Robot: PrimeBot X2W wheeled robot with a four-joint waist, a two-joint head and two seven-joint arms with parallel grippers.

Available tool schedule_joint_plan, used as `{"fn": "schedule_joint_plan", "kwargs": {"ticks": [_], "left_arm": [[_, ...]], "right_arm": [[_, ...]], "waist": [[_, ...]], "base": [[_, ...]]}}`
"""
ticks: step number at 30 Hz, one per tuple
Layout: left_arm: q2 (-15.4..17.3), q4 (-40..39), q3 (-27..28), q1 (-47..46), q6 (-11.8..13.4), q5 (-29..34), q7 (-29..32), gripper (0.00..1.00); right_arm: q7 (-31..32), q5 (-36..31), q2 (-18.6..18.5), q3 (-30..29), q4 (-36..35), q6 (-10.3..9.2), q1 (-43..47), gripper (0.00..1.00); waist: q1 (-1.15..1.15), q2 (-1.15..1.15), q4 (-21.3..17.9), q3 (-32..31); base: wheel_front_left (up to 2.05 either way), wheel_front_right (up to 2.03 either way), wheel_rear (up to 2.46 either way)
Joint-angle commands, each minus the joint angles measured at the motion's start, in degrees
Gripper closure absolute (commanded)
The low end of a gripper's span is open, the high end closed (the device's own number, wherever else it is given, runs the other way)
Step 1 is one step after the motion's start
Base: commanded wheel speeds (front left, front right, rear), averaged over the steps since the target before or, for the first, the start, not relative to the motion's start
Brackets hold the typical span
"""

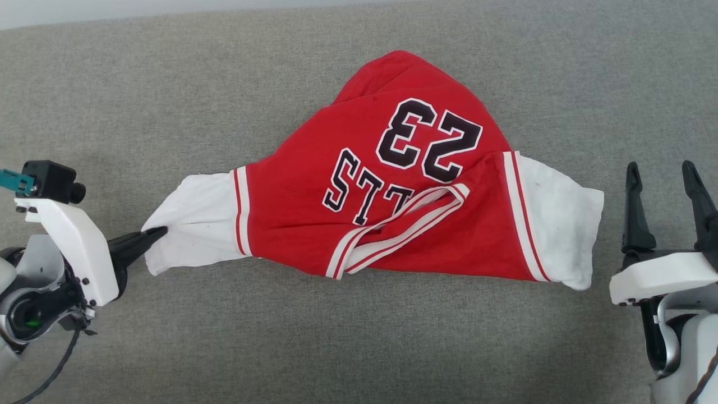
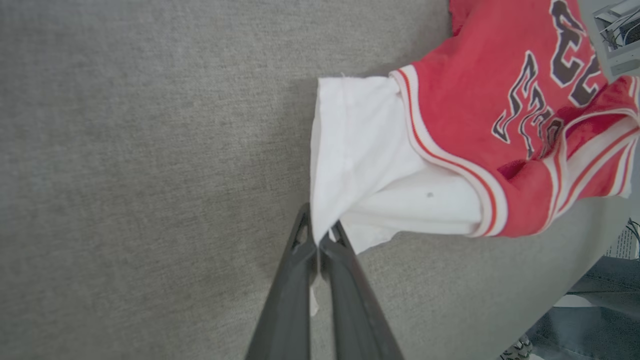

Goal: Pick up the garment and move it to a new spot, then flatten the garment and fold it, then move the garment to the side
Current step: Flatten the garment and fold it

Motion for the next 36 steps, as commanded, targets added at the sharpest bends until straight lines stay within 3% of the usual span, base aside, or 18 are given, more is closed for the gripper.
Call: {"fn": "schedule_joint_plan", "kwargs": {"ticks": [1, 2, 4, 5, 12, 14, 17, 20, 23, 24, 30, 36], "left_arm": [[-0.51, 0.75, -0.04, 0.93, 0.15, 0.87, -0.71, 1.00], [-0.89, 1.29, 0.18, 0.99, 0.15, 0.80, -1.31, 1.00], [-1.31, 1.62, 0.47, 0.92, 0.15, 1.36, -2.65, 0.55], [-1.16, 1.61, 0.61, 1.00, 0.15, 2.04, -3.85, 0.00], [0.38, 1.75, 1.55, 5.44, 0.15, 6.93, -19.25, 0.00], [-0.36, 3.25, 1.62, 7.29, 0.15, 9.31, -25.13, 0.00], [-3.00, 6.03, 3.36, 10.12, 0.14, 12.60, -28.30, 0.00], [-7.89, 7.21, 12.16, 13.66, 1.10, 17.21, -28.58, 0.00], [-13.61, 6.05, 22.18, 20.68, 2.00, 25.97, -28.56, 0.00], [-13.61, 6.05, 22.18, 20.68, 2.00, 25.97, -28.56, 0.00], [-24.92, -1.83, 42.17, 33.15, 2.62, 43.32, -28.60, 0.00], [-33.97, -7.58, 53.79, 38.91, 1.72, 56.93, -28.59, 0.00]], "right_arm": [[0.44, -0.34, -0.04, 0.17, -0.45, -0.02, 0.32, 0.00], [0.58, -0.48, -0.03, 0.22, -0.72, -0.02, 0.39, 0.00], [1.16, -0.55, -0.03, 0.33, -1.17, -0.02, 0.58, 0.00], [1.66, -0.73, -0.03, 0.51, -1.29, -0.02, 0.73, 0.00], [6.85, -1.67, -0.03, 2.87, -2.11, -0.02, 1.14, 0.00], [9.13, -1.91, -0.02, 3.35, -3.12, -0.02, 1.22, 0.00], [13.26, -0.86, -1.44, 4.46, -4.15, -0.02, 1.60, 0.00], [19.64, 1.15, -6.04, 6.03, -5.32, -0.02, 2.54, 0.00], [27.82, 4.50, -11.71, 6.73, -7.55, -0.02, 3.05, 0.00], [27.82, 4.50, -11.71, 6.73, -7.55, -0.02, 3.05, 0.00], [44.18, 16.64, -24.15, 8.26, -11.03, -0.02, 1.62, 0.00], [56.08, 26.79, -32.73, 11.54, -9.96, -0.02, -0.84, 0.00]], "waist": [[0.00, 0.00, -0.10, 0.00], [0.00, 0.00, -0.15, -0.04], [0.00, 0.00, -0.27, -0.26], [0.00, 0.00, -0.33, -0.42], [0.00, 0.00, 0.32, -2.06], [0.00, 0.00, 1.03, -2.35], [0.00, 0.00, 2.41, -2.85], [0.00, 0.00, 4.25, -3.22], [0.00, 0.00, 5.90, -3.20], [0.00, 0.00, 5.90, -3.20], [0.00, 0.00, 8.52, -2.26], [0.00, 0.00, 10.95, -0.20]], "base": [[0.00, 0.00, 0.00], [0.00, 0.00, 0.00], [0.00, 0.00, 0.00], [0.00, 0.00, 0.00], [0.00, 0.00, 0.00], [0.00, 0.00, 0.00], [0.00, 0.00, 0.00], [0.00, 0.00, 0.00], [0.00, 0.00, 0.00], [0.00, 0.00, 0.00], [0.00, 0.00, 0.00], [0.00, 0.00, 0.00]]}}
